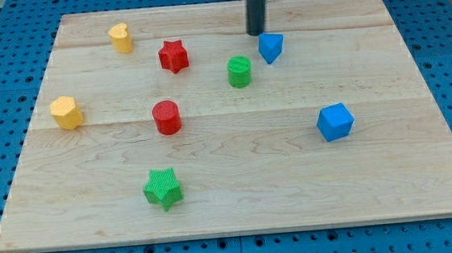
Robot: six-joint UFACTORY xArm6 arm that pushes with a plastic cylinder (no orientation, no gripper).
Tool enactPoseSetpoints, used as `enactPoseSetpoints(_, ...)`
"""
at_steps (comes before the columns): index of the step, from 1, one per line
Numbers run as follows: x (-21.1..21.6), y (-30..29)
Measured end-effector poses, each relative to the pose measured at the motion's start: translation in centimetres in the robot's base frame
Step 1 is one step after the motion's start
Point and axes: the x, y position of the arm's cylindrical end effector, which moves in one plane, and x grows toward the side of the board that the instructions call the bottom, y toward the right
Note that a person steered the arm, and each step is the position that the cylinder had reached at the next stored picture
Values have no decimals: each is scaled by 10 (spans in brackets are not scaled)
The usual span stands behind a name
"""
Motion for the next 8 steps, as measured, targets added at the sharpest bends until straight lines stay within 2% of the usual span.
enactPoseSetpoints(1,42,-20)
enactPoseSetpoints(3,63,112)
enactPoseSetpoints(4,45,48)
enactPoseSetpoints(5,-6,-43)
enactPoseSetpoints(6,-17,-138)
enactPoseSetpoints(7,-30,-175)
enactPoseSetpoints(8,-15,-109)
